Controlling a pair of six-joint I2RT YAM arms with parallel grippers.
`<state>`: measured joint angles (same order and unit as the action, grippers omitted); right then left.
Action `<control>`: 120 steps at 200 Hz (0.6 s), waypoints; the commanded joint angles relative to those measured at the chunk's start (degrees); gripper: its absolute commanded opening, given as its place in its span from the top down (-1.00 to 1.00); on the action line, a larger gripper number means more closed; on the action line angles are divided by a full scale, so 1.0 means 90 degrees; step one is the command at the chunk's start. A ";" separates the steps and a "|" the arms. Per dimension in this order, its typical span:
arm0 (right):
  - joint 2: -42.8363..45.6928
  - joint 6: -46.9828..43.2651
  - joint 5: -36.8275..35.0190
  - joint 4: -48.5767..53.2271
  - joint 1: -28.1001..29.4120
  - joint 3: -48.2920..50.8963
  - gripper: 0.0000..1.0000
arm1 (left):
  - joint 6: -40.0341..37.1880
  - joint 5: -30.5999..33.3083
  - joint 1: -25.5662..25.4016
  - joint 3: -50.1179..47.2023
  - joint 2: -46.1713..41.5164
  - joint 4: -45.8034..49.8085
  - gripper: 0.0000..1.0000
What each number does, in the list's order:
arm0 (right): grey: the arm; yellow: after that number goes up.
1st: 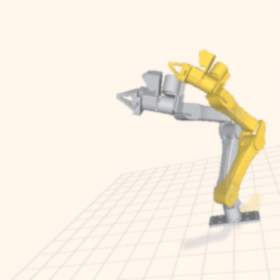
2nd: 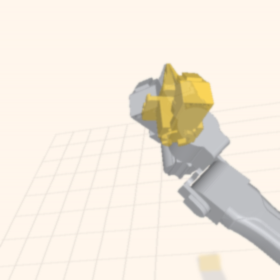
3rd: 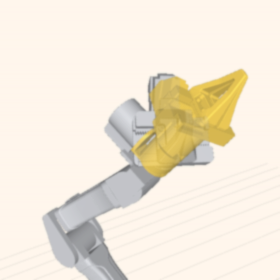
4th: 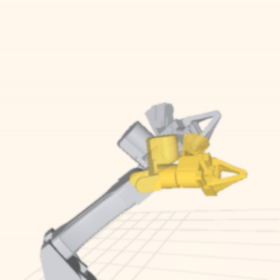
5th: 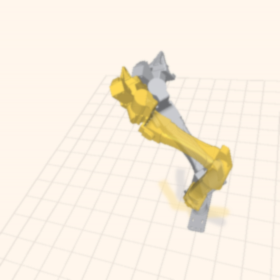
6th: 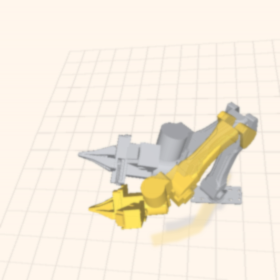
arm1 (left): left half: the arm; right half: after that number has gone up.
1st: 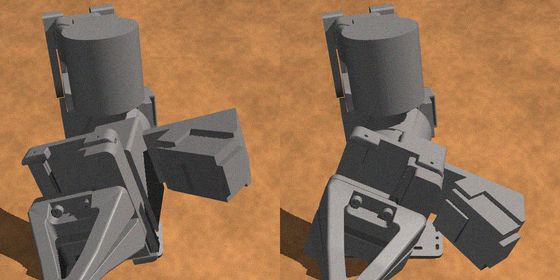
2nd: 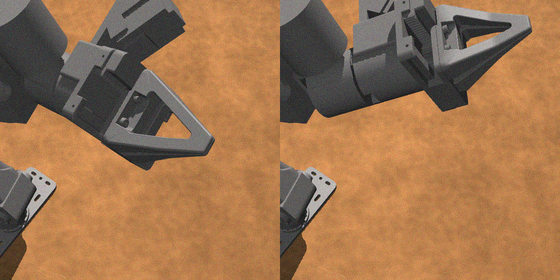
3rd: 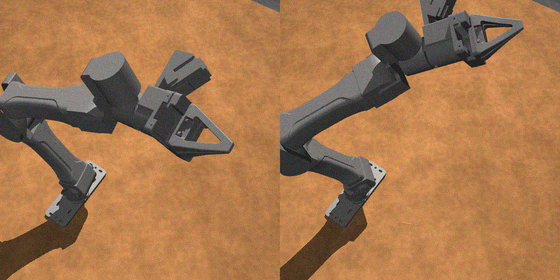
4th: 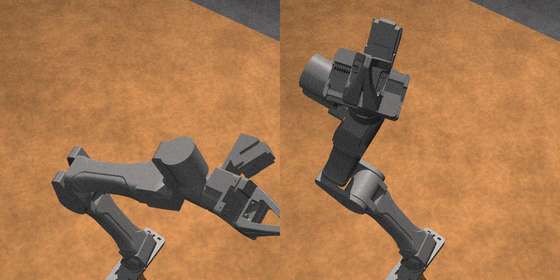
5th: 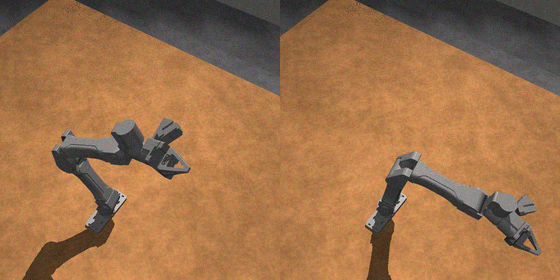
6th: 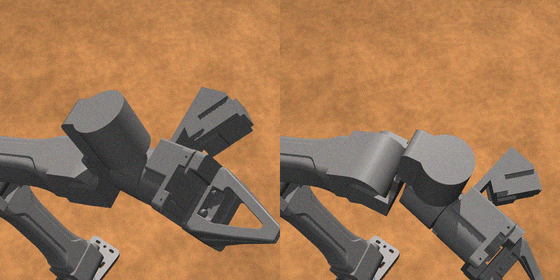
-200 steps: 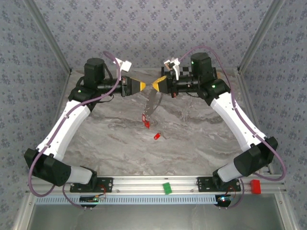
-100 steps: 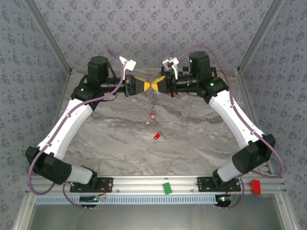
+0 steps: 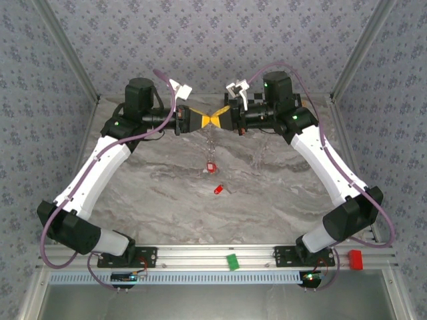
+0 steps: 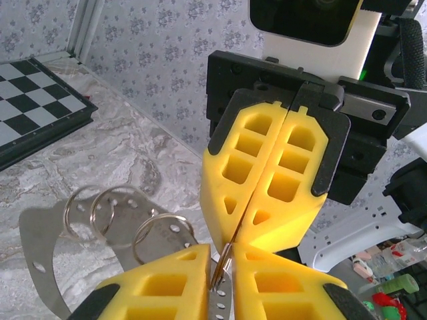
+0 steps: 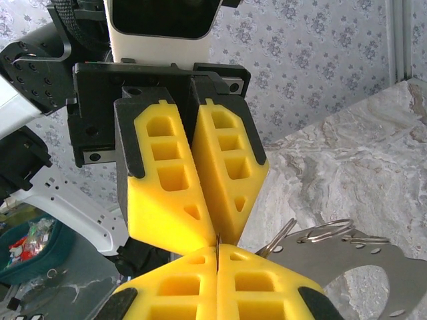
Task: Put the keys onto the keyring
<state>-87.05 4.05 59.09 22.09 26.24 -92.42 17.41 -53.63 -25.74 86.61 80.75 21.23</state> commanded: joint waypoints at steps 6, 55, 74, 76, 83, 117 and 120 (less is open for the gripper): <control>0.0061 0.0096 0.0231 -0.0227 0.0014 -0.0190 1.00 | -0.0289 -0.0300 -0.0050 0.0250 -0.0008 0.0339 0.69; 0.0091 0.0165 0.0365 -0.0328 -0.0022 -0.0122 1.00 | -0.0178 -0.0362 -0.0060 0.0196 -0.0049 0.0226 0.80; 0.0108 0.0172 0.0388 -0.0335 -0.0014 -0.0097 1.00 | -0.0091 -0.0273 -0.0091 0.0182 -0.0046 0.0090 1.00; 0.0115 0.0174 0.0383 -0.0335 -0.0007 -0.0093 1.00 | -0.0089 -0.0253 -0.0102 0.0177 -0.0046 0.0084 1.00; 0.0130 0.0174 0.0332 -0.0340 -0.0009 -0.0073 1.00 | -0.0056 -0.0165 -0.0124 0.0179 -0.0065 0.0036 1.00; 0.0404 0.0742 0.0016 -0.0820 -0.0217 0.0366 0.83 | 0.0314 0.0587 -0.0229 -0.0296 -0.0361 -0.1031 1.00; 0.0448 0.0939 -0.0008 -0.1061 -0.0284 0.0461 0.74 | 0.0379 0.0667 -0.0234 -0.0370 -0.0401 -0.1208 1.00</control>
<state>-86.63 5.72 59.75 20.84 25.41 -91.59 17.52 -52.34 -26.70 86.30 80.34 20.75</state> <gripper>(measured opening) 0.050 0.052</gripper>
